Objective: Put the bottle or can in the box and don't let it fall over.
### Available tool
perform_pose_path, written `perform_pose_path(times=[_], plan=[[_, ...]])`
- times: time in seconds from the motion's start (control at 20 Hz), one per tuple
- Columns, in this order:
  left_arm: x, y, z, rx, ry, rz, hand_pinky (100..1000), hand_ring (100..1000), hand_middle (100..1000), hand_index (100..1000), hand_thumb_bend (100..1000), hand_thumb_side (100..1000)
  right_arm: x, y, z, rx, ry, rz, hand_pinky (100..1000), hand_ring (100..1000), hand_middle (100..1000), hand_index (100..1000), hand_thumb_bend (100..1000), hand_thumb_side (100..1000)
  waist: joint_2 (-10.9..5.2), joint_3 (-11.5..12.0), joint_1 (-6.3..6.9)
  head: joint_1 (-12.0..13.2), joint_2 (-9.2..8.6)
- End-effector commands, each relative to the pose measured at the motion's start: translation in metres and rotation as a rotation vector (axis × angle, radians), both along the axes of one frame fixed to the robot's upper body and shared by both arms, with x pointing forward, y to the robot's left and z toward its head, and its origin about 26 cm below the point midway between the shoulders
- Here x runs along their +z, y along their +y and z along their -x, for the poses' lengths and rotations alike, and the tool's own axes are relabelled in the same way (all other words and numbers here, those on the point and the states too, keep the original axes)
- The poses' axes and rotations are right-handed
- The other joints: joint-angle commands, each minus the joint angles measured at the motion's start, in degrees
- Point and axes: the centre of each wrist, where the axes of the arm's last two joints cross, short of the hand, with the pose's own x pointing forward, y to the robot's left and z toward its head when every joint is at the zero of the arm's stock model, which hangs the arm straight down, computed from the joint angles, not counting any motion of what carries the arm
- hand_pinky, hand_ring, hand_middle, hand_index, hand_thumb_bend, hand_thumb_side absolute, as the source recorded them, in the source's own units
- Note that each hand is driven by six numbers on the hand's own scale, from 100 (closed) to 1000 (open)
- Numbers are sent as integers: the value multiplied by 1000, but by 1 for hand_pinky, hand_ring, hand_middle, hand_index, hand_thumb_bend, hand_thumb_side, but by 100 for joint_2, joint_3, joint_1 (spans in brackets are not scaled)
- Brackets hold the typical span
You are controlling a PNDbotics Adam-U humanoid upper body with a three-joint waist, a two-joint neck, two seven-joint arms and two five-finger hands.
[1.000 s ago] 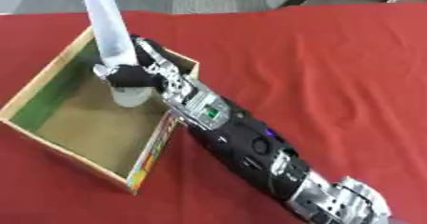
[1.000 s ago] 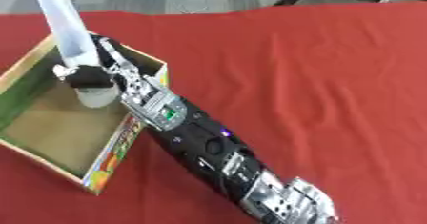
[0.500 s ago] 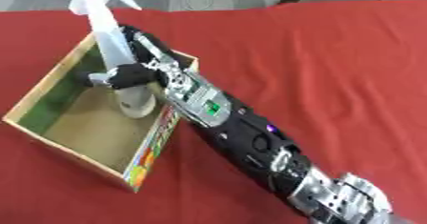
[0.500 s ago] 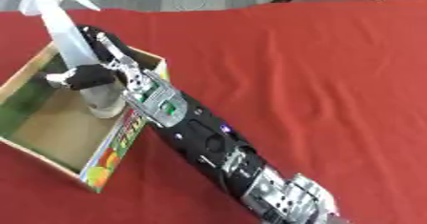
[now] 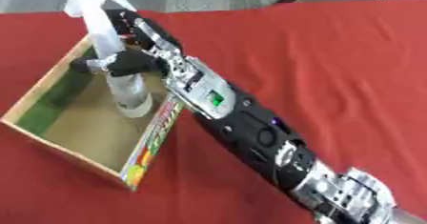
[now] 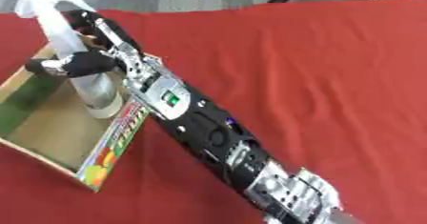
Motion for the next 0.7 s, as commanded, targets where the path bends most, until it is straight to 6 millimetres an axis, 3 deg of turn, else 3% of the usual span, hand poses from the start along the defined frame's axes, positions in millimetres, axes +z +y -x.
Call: perform_pose_path(times=[0.05, 0.7], plan=[[8, 8, 3, 20, -20, -31, 819, 787, 779, 813, 373, 780, 13, -3, 5, 13, -11, -22, 924, 910, 802, 887, 721, 198, -172, -19, 37, 48, 30], [5, 19, 9, 74, 0, -55, 820, 789, 778, 813, 368, 775, 10, -26, 26, 34, 70, -35, 921, 915, 821, 897, 712, 175, -372, -374, 4, 354, 237]])
